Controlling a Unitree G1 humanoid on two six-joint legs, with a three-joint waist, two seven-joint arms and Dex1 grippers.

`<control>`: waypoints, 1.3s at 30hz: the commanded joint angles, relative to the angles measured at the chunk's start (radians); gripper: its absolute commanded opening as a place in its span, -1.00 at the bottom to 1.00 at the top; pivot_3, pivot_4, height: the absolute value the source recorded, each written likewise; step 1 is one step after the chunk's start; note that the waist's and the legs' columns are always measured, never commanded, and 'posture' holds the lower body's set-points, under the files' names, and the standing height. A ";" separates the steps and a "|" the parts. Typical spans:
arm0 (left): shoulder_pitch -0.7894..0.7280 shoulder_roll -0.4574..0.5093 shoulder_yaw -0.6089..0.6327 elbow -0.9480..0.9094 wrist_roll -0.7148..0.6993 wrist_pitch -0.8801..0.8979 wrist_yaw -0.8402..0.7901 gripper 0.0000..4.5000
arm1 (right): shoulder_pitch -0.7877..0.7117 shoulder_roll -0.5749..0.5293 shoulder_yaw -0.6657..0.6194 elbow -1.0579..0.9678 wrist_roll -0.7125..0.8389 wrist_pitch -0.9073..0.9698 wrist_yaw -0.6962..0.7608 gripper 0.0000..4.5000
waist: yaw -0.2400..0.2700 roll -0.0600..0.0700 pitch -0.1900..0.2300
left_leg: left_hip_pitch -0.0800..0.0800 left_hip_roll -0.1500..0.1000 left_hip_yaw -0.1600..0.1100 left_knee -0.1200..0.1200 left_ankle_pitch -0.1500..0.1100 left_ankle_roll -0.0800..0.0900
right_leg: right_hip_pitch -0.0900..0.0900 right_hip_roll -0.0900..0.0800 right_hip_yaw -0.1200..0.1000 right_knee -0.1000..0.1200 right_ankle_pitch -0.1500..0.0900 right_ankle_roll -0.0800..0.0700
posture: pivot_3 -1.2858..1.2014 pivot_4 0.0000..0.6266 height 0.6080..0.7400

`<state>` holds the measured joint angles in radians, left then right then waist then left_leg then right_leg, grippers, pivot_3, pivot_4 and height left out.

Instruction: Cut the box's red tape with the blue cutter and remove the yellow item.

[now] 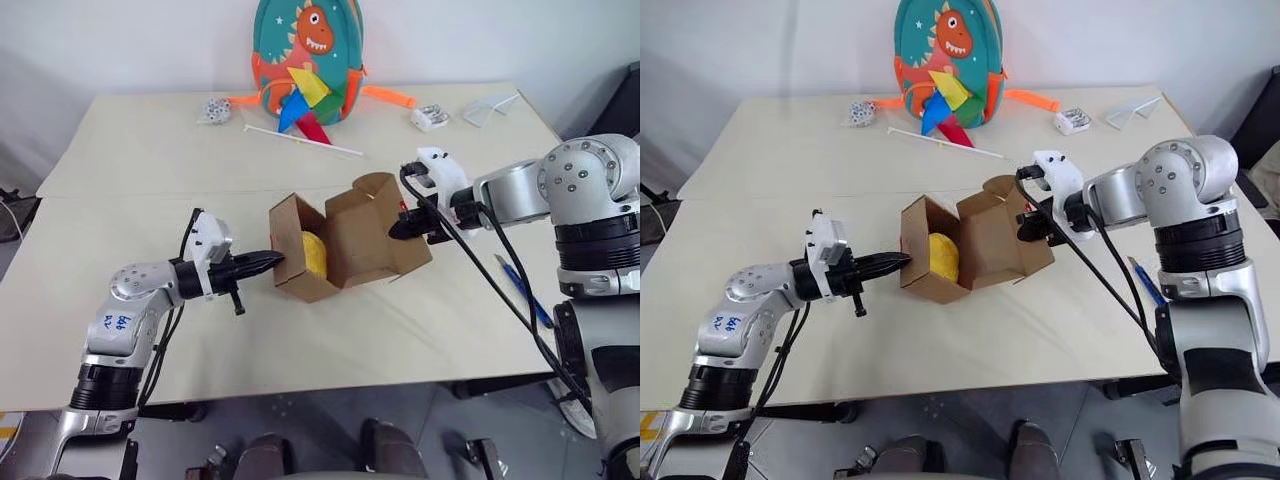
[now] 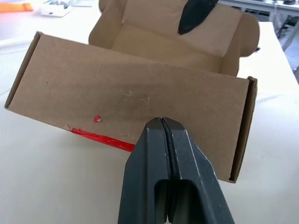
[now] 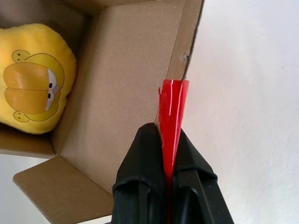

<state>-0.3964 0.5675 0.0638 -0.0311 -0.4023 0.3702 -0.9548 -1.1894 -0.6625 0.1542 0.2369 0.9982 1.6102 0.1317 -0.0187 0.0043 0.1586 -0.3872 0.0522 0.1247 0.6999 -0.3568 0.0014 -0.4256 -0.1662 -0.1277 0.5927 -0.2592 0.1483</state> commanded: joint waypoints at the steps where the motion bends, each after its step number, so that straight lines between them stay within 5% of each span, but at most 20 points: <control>1: 0.046 -0.009 -0.066 0.028 0.030 0.039 0.005 -1.00 | -0.047 0.014 0.004 -0.049 0.045 0.004 0.016 -0.99 | 0.004 0.000 0.000 | 0.000 0.000 0.000 0.000 0.000 0.000 | 0.000 0.000 0.000 0.000 0.000 0.000 | 0.03 -0.52 1.00; 19: 0.062 -0.037 -0.057 0.040 0.033 0.004 0.024 -1.00 | -0.051 0.047 -0.018 -0.002 0.075 0.004 -0.083 -0.99 | 0.001 -0.001 0.001 | -0.003 0.000 0.000 -0.002 0.000 -0.001 | -0.004 0.000 -0.001 0.000 0.000 0.000 | 0.03 -0.52 1.00; 39: 0.045 -0.077 -0.037 0.018 -0.003 0.025 0.068 -1.00 | -0.029 -0.015 0.114 0.047 0.068 0.004 -0.066 -0.99 | -0.008 -0.001 0.001 | -0.002 0.000 0.000 -0.002 0.000 -0.001 | -0.003 0.000 -0.001 0.000 0.000 0.000 | 0.03 -0.52 1.00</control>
<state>-0.3417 0.4951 0.0288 0.0113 -0.4043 0.4129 -0.8892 -1.1938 -0.6753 0.2707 0.2925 1.0264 1.6103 0.0662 -0.0266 0.0036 0.1592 -0.3896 0.0521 0.1247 0.6980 -0.3565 0.0008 -0.4288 -0.1661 -0.1288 0.5925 -0.2592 0.1483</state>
